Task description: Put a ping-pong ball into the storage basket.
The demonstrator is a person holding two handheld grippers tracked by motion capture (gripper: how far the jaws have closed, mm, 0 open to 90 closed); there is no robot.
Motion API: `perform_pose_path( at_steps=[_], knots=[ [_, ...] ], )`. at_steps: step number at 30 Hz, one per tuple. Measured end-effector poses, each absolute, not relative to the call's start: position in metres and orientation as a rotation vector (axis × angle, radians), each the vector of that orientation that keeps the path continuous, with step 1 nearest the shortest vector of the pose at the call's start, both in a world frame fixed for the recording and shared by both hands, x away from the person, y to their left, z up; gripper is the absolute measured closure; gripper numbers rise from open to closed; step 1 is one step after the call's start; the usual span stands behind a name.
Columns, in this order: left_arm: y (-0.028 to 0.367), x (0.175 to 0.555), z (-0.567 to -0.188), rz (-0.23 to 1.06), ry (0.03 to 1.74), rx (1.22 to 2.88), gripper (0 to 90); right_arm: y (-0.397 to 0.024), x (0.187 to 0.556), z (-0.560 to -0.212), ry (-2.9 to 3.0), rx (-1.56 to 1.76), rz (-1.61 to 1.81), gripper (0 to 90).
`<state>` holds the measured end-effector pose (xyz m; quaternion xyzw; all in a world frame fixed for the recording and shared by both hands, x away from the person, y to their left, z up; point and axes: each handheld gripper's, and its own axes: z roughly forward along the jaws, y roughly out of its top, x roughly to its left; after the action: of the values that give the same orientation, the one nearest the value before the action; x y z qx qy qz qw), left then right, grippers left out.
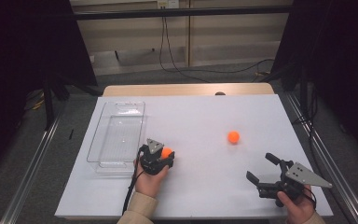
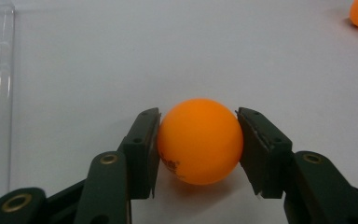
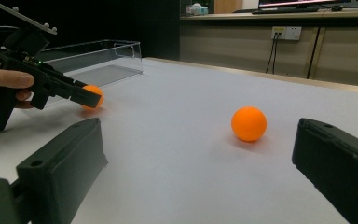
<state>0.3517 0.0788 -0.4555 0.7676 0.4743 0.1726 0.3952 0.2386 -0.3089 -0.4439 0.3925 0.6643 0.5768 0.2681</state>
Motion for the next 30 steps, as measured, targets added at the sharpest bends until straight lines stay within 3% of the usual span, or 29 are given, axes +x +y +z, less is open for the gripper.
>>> perform_pose_path(
  at_steps=[30],
  knots=[
    [0.075,0.349,-0.440,0.381,1.164,1.939,50.9,-0.309,0.239,-0.444,1.788,1.064,1.562,1.8]
  ],
)
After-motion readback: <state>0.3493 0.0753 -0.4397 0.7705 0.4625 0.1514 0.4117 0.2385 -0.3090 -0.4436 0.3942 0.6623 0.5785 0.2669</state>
